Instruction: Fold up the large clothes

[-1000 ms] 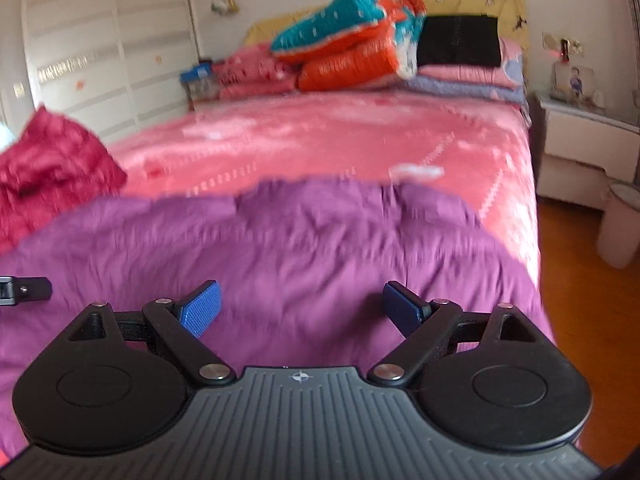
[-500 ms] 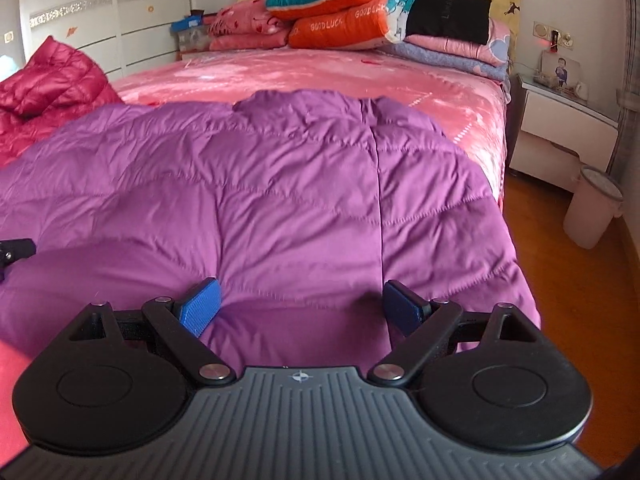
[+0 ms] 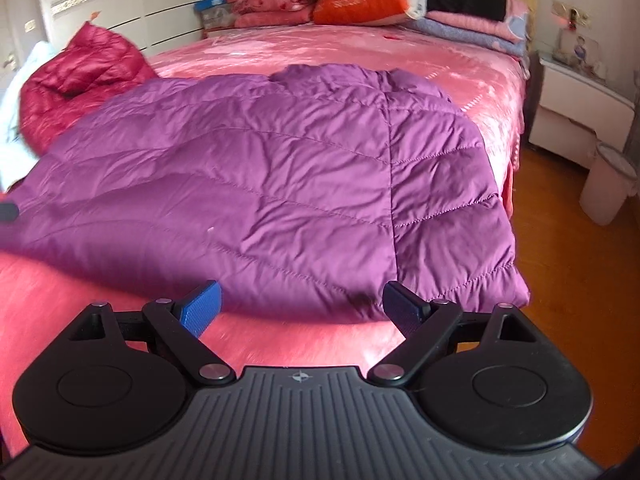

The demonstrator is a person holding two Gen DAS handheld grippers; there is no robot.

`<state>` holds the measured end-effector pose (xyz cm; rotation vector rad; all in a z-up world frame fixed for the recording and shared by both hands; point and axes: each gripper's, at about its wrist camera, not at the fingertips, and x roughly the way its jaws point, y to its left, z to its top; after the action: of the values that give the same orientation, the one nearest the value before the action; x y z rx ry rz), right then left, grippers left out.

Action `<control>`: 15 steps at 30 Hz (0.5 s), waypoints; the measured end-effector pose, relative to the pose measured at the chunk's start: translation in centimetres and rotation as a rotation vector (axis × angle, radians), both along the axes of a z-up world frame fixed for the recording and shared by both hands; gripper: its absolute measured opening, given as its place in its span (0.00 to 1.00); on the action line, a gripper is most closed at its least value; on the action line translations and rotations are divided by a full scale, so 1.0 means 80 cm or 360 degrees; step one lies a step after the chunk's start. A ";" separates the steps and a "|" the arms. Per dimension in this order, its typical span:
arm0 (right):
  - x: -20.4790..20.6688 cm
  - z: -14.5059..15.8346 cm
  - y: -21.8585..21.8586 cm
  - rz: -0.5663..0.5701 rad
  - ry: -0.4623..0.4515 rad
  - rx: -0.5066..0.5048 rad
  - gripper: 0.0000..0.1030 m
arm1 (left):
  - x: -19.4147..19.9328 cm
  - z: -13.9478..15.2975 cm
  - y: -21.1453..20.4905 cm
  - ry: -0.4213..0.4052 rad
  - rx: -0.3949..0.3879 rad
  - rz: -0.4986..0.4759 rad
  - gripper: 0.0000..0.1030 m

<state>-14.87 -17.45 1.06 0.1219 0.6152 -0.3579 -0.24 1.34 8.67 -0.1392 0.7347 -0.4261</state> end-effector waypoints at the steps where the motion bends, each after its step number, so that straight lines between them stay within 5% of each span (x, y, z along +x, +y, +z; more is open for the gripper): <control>1: -0.011 0.000 0.009 0.0011 -0.0020 -0.0002 1.00 | 0.001 0.004 0.010 -0.0005 -0.0031 0.0020 0.99; 7: -0.057 0.040 0.011 -0.0019 -0.0188 -0.0002 1.00 | 0.011 0.035 0.062 -0.0098 -0.0118 0.0073 0.99; 15: -0.116 0.100 0.009 -0.0230 -0.0375 -0.0463 1.00 | 0.058 0.052 0.096 -0.0132 -0.0175 0.0004 0.99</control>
<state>-24.11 -16.69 9.08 -0.0704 0.3170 -0.5603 4.41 8.98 12.79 -0.2243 0.6296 -0.4675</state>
